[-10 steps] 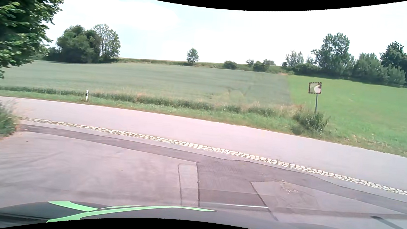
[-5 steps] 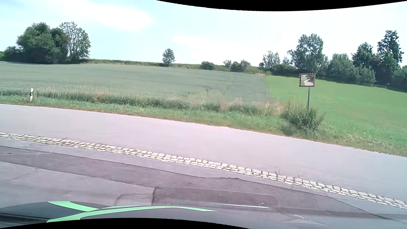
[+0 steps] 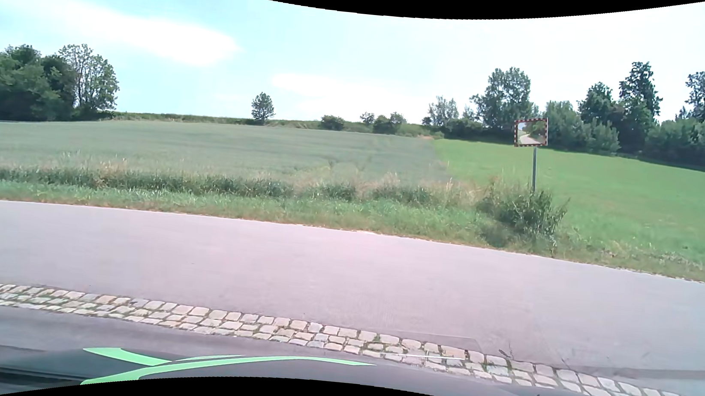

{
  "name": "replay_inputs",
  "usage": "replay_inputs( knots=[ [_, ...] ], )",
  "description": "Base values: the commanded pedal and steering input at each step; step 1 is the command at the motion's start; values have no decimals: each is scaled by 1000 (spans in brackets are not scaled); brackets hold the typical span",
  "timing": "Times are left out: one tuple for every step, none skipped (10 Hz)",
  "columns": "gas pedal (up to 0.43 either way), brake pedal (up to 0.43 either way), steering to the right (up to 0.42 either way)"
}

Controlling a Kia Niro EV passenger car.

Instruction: Follow the waypoints while adhering to traffic rules and regulations

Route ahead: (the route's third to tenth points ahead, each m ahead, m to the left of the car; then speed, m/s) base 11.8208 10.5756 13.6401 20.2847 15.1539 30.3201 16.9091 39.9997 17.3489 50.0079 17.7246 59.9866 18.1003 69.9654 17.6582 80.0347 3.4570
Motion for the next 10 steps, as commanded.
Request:
replay_inputs(
  knots=[
    [0,341,72],
    [0,341,50],
    [0,341,24],
    [0,341,10],
    [0,341,-2],
    [0,341,-16],
    [0,335,-34],
    [0,329,-62],
    [0,323,-100],
    [0,323,-126]
  ],
)
